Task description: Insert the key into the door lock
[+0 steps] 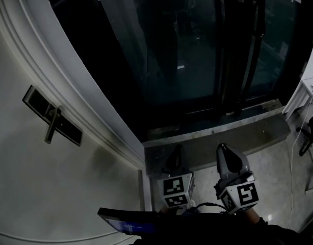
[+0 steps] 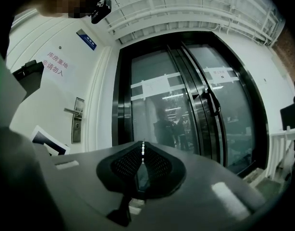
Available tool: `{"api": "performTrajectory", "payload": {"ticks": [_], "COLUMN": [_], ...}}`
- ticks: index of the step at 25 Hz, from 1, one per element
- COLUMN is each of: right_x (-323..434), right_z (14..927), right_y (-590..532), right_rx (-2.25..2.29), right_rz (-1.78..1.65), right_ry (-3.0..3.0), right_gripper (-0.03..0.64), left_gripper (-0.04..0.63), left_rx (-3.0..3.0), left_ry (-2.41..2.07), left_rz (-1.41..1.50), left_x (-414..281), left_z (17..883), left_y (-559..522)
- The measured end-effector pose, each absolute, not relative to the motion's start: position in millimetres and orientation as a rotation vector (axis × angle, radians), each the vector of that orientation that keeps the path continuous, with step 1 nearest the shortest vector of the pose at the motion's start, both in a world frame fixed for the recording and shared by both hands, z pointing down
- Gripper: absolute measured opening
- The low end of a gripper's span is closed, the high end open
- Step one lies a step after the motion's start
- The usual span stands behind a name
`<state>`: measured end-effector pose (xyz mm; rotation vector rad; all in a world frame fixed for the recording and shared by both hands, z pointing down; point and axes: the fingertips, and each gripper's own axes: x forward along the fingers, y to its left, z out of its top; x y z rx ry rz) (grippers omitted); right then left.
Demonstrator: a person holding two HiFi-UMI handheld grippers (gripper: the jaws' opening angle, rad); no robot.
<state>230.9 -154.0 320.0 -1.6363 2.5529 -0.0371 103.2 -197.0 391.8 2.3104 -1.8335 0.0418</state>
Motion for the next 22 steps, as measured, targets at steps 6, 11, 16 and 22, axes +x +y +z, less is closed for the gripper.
{"api": "performTrajectory", "payload": {"ticks": [6, 11, 16, 22], "right_x": [205, 197, 192, 179], "right_z": [325, 330, 332, 328], "right_y": [-185, -201, -221, -265], "right_rx": [-1.631, -1.632, -1.619, -1.524], "right_rz": [-0.066, -0.076, -0.074, -0.054], "right_ry": [2.558, 2.579, 2.601, 2.666], "right_gripper": [0.012, 0.012, 0.012, 0.012], "left_gripper": [0.000, 0.000, 0.000, 0.000], "left_rx": [2.336, 2.245, 2.212, 2.154], "left_ry": [-1.841, -1.839, -1.846, -1.928], "left_rz": [0.085, 0.094, 0.117, 0.120], "left_x": [92, 81, 76, 63], "left_z": [387, 396, 402, 399], "left_y": [-237, -254, -268, -298]}}
